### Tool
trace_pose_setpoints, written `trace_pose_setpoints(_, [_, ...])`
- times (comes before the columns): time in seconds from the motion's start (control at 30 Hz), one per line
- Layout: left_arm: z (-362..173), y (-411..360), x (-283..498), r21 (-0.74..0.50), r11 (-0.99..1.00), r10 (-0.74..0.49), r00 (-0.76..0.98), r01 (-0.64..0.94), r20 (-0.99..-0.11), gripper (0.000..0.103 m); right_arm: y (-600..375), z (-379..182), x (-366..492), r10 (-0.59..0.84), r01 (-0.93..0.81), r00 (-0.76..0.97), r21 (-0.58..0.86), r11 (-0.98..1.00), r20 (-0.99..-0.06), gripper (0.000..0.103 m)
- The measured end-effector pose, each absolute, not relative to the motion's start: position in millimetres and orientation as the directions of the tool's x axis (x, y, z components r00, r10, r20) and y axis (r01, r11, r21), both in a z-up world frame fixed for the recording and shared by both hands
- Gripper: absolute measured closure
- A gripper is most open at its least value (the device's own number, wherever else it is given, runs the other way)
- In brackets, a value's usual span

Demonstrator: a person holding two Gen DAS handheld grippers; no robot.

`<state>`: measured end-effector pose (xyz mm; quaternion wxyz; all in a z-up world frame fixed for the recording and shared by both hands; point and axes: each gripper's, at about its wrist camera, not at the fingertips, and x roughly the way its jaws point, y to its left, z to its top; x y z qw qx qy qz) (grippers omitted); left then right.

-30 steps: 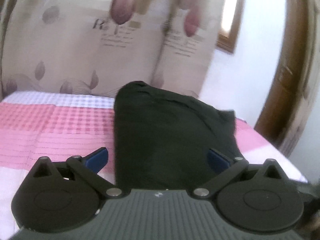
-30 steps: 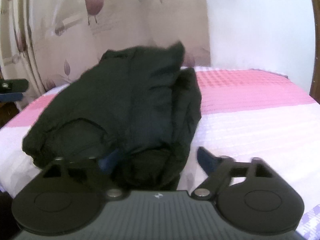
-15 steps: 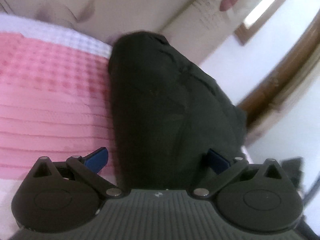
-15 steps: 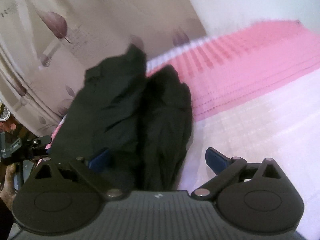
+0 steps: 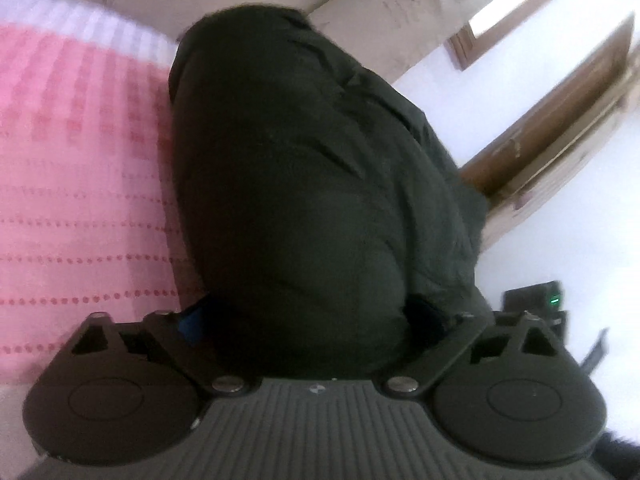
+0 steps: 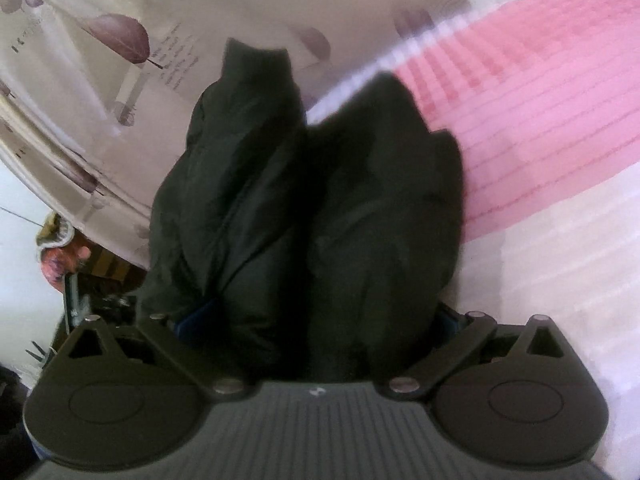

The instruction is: Fold large clothes

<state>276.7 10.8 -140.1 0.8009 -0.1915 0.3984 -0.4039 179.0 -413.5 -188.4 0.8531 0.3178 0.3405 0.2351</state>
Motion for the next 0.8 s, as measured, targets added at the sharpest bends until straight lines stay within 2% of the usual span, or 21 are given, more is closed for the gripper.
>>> trace_pose_setpoints(0.03, [-135.3,9.0,272.3,-0.605,0.621,-0.784,0.382,0.498,-0.489,0.02,-409.6,-188.9,176.9,0.629,-0.196,0.655,0.709,0.677,-0.419,0.025])
trace_pose_setpoints(0.13, [-120.9,9.9,255.3,-0.561,0.66,-0.751,0.438,0.5,-0.494,0.026,-404.3,-182.5,168.3,0.62,-0.2,0.677,0.712,0.673,-0.397,0.044])
trace_pose_setpoints(0.23, [-108.0,16.9,240.1,-0.54,0.688,-0.725,0.462,0.484,-0.511,0.028,-399.6,-174.0,158.3,0.624,-0.217,0.688,0.715,0.664,-0.37,0.052])
trace_pose_setpoints(0.6, [-67.1,83.9,161.9,-0.499,0.754,-0.654,0.551,0.426,-0.518,0.029,-339.8,-143.5,116.3,0.707,-0.351,0.655,0.722,0.596,-0.266,0.055])
trace_pose_setpoints(0.8, [-84.9,106.6,136.2,-0.454,0.804,-0.59,0.608,0.384,-0.531,0.027,-308.1,-159.6,105.6,0.699,-0.352,0.65,0.698,0.623,-0.296,0.055])
